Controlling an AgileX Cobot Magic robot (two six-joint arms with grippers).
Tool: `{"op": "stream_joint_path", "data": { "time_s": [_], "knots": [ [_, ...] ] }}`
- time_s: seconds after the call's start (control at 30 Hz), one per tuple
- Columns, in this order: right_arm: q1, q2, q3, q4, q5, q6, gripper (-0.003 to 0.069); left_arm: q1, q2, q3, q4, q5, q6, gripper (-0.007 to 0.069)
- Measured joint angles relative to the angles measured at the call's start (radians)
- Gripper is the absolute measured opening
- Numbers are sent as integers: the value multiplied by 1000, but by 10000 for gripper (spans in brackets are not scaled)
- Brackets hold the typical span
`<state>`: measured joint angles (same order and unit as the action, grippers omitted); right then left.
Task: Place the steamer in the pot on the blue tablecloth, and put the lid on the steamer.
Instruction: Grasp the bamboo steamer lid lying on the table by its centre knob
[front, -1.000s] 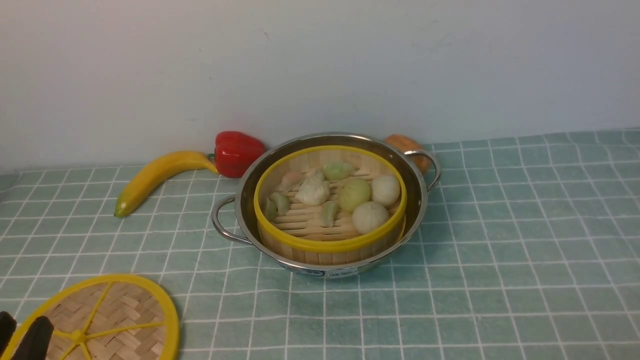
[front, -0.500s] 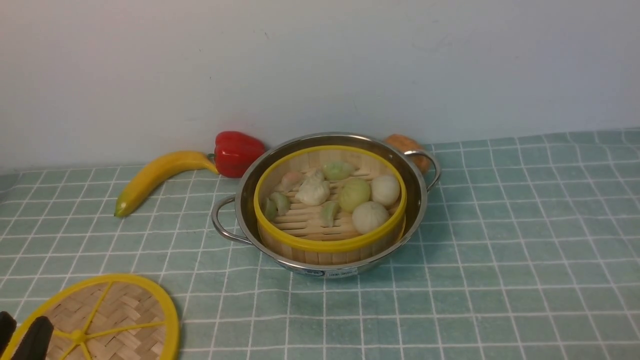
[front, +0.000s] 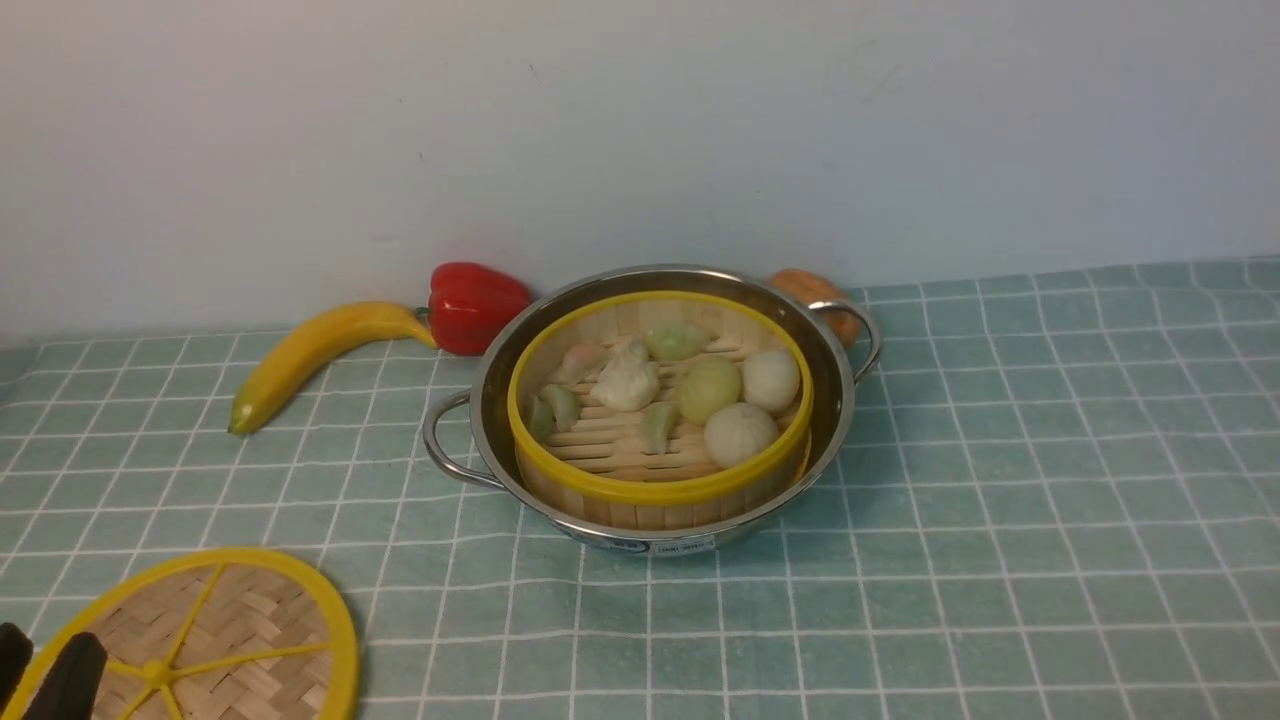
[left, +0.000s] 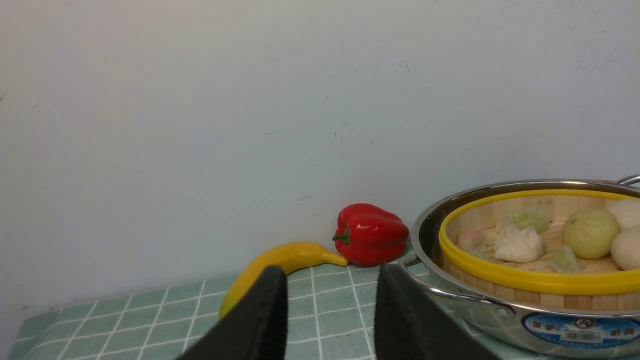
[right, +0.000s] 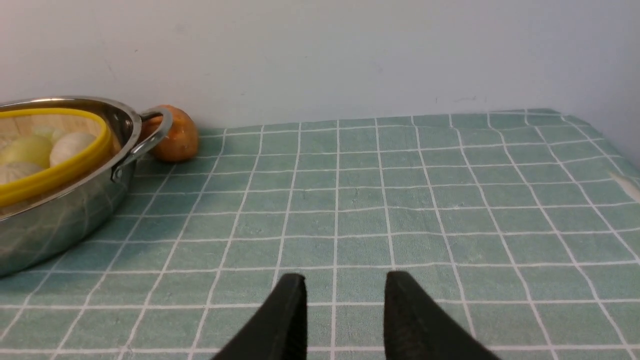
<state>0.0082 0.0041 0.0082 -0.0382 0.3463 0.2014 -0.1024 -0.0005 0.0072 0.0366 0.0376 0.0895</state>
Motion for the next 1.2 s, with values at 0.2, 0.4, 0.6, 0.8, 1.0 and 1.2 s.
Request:
{"op": "stream_joint_path", "data": {
  "time_s": [0.2, 0.4, 0.6, 0.8, 1.0, 1.2],
  "knots": [
    [0, 0, 0, 0, 0, 0, 240, 0, 0, 0, 0, 0, 0, 243],
    [0, 0, 0, 0, 0, 0, 240, 0, 0, 0, 0, -9, 0, 243],
    [0, 0, 1, 0, 0, 0, 240, 0, 0, 0, 0, -97, -14, 243],
    [0, 0, 1, 0, 0, 0, 240, 0, 0, 0, 0, -208, -132, 243],
    [0, 0, 1, 0, 0, 0, 240, 0, 0, 0, 0, -358, -273, 243],
    [0, 0, 1, 0, 0, 1, 240, 0, 0, -12, 0, -555, -299, 243]
  ]
}}
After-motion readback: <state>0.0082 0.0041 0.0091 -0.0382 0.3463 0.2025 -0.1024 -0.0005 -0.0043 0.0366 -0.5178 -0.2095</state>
